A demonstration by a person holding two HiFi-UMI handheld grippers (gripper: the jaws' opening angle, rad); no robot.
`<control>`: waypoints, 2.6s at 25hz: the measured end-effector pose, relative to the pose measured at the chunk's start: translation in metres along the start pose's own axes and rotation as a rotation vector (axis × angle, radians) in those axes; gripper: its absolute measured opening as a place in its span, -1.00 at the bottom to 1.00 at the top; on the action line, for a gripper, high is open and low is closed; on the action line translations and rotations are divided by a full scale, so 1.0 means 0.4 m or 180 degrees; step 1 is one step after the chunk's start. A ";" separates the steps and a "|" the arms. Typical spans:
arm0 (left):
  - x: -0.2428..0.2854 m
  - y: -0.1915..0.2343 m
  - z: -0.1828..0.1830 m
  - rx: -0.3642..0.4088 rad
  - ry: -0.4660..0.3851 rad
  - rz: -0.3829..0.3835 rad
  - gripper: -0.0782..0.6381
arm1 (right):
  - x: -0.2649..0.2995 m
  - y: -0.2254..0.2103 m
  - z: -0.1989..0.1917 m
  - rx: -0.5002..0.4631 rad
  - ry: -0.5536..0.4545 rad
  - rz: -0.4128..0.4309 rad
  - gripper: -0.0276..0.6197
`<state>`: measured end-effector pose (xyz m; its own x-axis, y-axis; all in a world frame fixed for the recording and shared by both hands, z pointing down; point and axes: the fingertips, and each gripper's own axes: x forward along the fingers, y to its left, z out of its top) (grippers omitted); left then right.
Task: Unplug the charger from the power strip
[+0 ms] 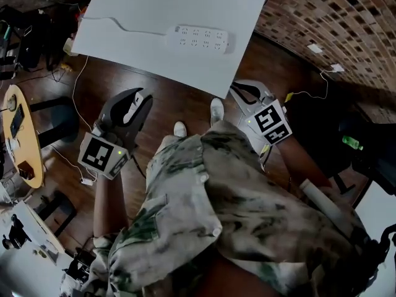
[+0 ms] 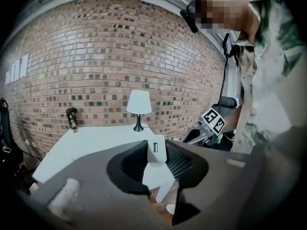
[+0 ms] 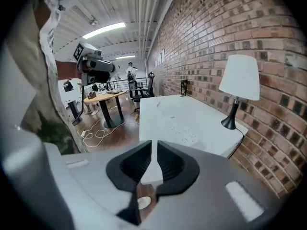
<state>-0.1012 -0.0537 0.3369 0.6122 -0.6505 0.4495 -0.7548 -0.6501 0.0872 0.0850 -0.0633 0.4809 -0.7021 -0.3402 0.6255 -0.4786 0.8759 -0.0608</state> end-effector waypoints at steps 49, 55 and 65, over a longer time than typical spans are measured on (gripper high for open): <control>-0.685 -1.095 -0.340 0.0267 -0.0522 -0.0292 -0.49 | -0.890 1.073 -0.263 -0.0071 -0.1038 -0.0691 -0.72; -0.726 -1.116 -0.361 0.0231 -0.0553 -0.0261 -0.49 | -0.899 1.123 -0.273 -0.0122 -0.0988 -0.0711 -0.77; -0.739 -1.105 -0.382 0.0132 -0.0563 -0.0140 -0.49 | -0.860 1.130 -0.261 -0.0199 -0.0926 -0.0505 -0.77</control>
<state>0.0156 0.4859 0.3015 0.6789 -0.6778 0.2824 -0.7184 -0.6926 0.0650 0.1654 0.4857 0.3195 -0.7469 -0.5495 0.3745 -0.5670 0.8205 0.0730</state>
